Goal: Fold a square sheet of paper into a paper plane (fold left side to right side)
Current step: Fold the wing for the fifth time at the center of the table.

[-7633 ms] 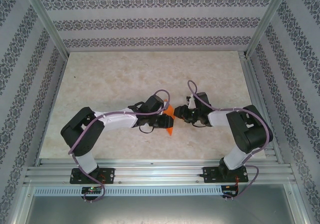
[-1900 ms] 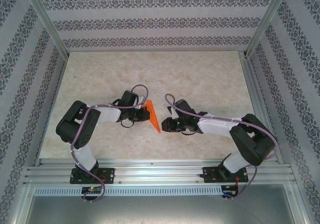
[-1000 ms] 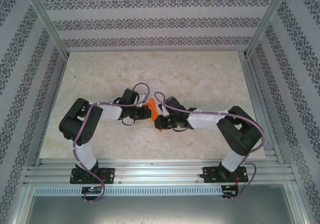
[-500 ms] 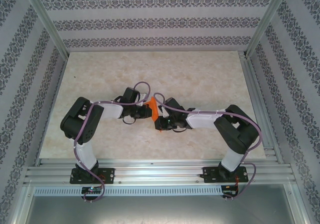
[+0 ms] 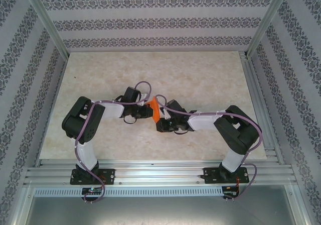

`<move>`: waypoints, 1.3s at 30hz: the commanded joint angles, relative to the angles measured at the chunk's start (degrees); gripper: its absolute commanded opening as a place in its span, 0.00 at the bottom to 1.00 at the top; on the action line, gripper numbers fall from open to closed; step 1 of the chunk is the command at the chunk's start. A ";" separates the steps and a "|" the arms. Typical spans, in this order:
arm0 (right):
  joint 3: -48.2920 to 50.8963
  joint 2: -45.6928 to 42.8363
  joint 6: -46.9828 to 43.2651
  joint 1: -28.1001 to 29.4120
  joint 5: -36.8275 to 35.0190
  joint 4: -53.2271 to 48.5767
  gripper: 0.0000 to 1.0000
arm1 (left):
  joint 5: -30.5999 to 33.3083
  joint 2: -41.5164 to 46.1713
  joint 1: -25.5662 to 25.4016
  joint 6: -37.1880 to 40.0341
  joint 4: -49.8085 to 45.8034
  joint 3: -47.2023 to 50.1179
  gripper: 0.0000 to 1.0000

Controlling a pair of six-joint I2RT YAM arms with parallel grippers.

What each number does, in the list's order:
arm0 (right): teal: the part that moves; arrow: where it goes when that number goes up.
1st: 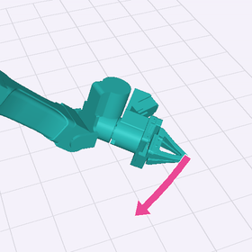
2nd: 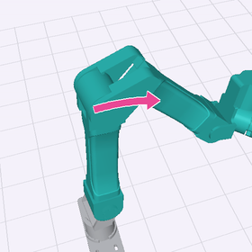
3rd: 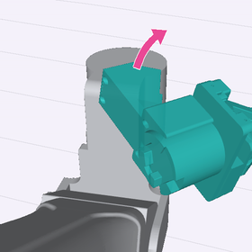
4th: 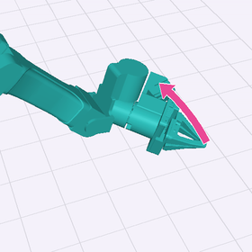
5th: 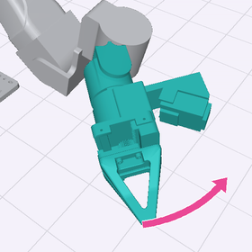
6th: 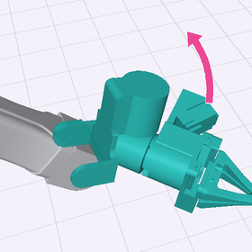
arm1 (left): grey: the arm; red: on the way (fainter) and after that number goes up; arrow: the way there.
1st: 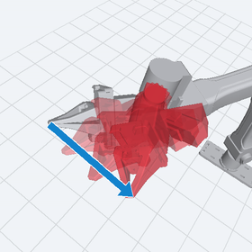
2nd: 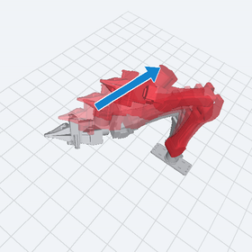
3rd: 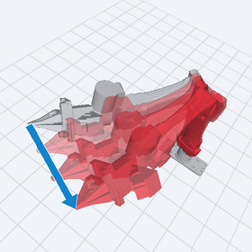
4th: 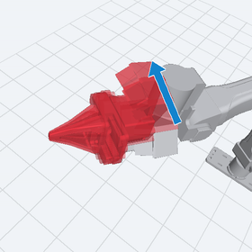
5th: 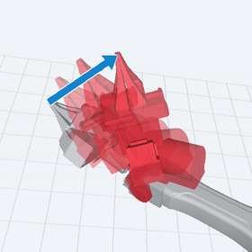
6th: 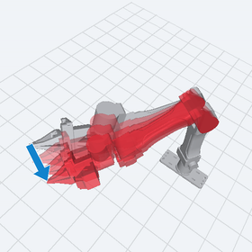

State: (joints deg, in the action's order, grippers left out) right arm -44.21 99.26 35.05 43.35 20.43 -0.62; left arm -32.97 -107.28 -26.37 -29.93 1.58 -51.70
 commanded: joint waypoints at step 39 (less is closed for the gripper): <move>1.31 3.89 -0.19 -0.73 0.29 -7.34 0.15 | 2.14 -7.11 -3.10 1.05 -2.18 -8.65 0.00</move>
State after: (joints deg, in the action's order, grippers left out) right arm -44.51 100.14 35.46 42.26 22.81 -0.51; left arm -34.35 -112.84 -29.76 -30.85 -1.32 -59.88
